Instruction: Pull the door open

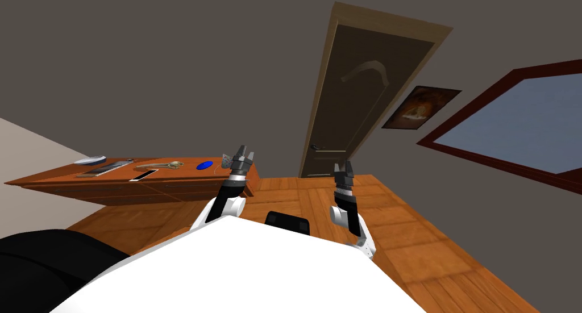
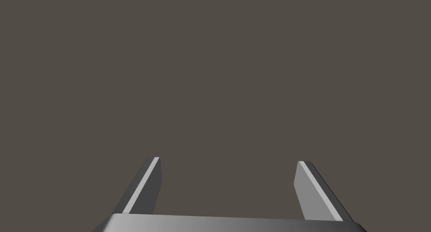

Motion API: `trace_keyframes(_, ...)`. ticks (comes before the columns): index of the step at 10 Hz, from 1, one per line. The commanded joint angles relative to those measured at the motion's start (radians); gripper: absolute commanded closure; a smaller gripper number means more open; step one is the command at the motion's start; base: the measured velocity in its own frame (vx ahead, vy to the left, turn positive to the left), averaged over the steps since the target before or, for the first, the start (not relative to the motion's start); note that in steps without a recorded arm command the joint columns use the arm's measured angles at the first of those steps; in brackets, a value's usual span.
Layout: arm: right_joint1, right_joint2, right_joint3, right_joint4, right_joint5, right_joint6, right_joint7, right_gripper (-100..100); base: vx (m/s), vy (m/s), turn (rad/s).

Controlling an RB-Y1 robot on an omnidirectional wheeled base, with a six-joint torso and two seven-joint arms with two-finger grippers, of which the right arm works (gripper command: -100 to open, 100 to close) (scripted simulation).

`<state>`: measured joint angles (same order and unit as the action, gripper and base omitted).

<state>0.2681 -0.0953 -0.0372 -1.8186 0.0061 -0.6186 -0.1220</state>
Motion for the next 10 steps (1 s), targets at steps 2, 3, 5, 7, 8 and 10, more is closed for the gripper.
trace_keyframes(2,-0.045,-0.013,0.003,0.09,-0.005,-0.012,0.0,-100,0.066,-0.031,0.063)
trace_keyframes(3,-0.045,-0.013,0.003,0.107,-0.005,-0.012,0.0,-100,0.052,-0.039,0.032)
trace_keyframes(5,-0.088,-0.024,0.006,0.177,-0.009,-0.02,0.0,-100,0.062,-0.042,0.061)
trace_keyframes(7,-0.11,-0.03,0.008,0.228,-0.011,-0.025,0.001,-100,0.056,-0.043,0.045)
trace_keyframes(8,-0.11,-0.03,0.008,0.25,-0.011,-0.025,0.001,-100,0.046,-0.03,0.031)
trace_keyframes(10,-0.156,-0.041,0.011,0.329,-0.015,-0.033,0.001,-100,0.066,-0.041,0.075)
